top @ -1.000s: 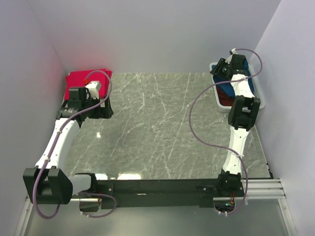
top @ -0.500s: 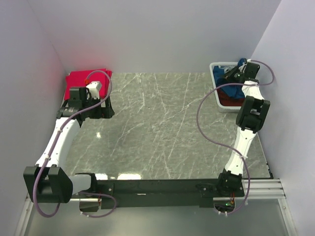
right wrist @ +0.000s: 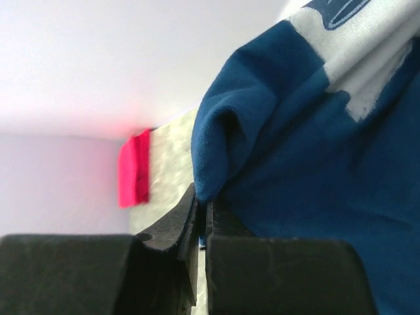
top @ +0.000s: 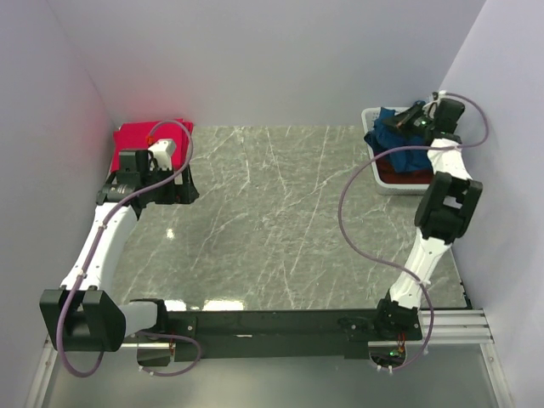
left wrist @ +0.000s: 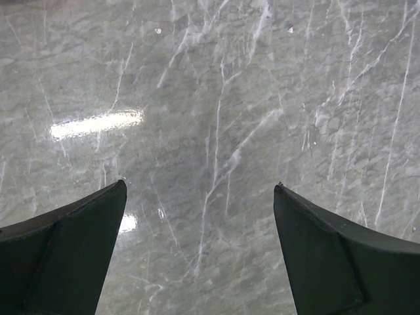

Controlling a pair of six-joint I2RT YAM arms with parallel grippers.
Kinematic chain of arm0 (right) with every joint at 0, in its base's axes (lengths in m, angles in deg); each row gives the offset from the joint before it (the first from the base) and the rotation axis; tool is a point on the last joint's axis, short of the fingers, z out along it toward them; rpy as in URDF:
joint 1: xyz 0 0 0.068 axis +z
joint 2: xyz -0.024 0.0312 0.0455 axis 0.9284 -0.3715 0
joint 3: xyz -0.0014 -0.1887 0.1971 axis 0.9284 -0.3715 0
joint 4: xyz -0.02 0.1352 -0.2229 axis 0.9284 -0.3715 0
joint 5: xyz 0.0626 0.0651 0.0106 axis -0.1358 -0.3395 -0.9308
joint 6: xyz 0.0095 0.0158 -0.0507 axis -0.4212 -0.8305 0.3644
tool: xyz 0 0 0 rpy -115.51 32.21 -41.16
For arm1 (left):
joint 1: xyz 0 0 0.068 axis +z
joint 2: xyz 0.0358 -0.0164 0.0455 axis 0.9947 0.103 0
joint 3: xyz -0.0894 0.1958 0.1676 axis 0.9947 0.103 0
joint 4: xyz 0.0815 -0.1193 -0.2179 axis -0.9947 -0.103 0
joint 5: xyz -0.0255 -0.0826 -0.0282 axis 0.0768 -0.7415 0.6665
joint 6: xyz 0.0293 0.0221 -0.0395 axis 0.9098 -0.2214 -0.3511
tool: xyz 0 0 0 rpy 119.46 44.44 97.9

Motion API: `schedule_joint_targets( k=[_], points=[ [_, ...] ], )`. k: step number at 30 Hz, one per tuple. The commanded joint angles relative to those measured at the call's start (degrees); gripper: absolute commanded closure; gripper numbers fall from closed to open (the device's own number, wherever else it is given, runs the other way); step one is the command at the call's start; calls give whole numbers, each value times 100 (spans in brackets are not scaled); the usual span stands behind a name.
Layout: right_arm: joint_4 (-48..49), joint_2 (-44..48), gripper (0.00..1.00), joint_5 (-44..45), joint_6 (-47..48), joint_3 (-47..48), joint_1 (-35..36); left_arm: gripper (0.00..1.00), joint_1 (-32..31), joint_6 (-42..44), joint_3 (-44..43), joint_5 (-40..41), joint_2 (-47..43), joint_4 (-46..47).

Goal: Fold and stack the t-shirts
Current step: Grab the tshirt from the pile, then move the tshirt to the center of the board

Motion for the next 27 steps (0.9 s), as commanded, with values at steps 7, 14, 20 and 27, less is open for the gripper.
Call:
schedule_joint_targets(
  k=[7,14,20,27],
  points=[
    [342,2829,100,-1222,-133,-1170,-174,1,7,-11,-290,-188,-700,2],
    [-264,3929,100,-1495,324,-530,-60,1,16,-54,-396,-390,-938,-191],
    [-423,4185,100,-1680,229,560,590,1,34,-160,-554,-452,-1149,-217],
    [-617,4062,100,-1109,281,1450,2022,1,51,-221,-914,-539,-1254,-323]
  ],
)
